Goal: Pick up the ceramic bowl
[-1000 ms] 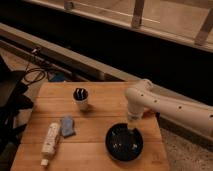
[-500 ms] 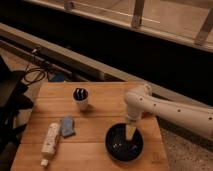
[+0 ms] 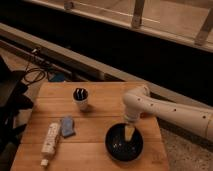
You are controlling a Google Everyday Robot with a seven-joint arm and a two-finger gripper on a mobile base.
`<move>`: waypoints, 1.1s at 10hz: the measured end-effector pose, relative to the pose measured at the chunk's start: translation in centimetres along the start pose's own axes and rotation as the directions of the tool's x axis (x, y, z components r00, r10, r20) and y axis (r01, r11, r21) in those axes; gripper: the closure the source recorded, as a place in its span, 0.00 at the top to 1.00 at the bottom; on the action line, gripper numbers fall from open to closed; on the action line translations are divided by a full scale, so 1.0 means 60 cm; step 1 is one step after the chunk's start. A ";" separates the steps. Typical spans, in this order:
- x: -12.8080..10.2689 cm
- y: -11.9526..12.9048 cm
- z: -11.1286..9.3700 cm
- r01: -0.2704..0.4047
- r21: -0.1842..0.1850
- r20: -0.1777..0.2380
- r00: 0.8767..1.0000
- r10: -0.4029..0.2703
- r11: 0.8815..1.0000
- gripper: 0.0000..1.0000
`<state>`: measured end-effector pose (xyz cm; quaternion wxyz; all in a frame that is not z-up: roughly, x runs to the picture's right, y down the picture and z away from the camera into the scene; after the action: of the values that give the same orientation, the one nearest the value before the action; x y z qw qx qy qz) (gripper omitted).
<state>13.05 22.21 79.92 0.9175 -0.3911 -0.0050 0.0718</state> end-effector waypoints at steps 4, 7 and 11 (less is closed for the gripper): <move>-0.007 -0.002 -0.007 0.002 -0.001 -0.010 1.000 -0.002 1.000 0.38; -0.009 -0.007 -0.019 0.003 0.002 -0.010 1.000 -0.003 1.000 0.11; -0.021 -0.015 -0.048 0.030 -0.004 -0.003 1.000 -0.030 1.000 0.08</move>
<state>12.14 19.36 78.64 0.9177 -0.3930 -0.0099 0.0572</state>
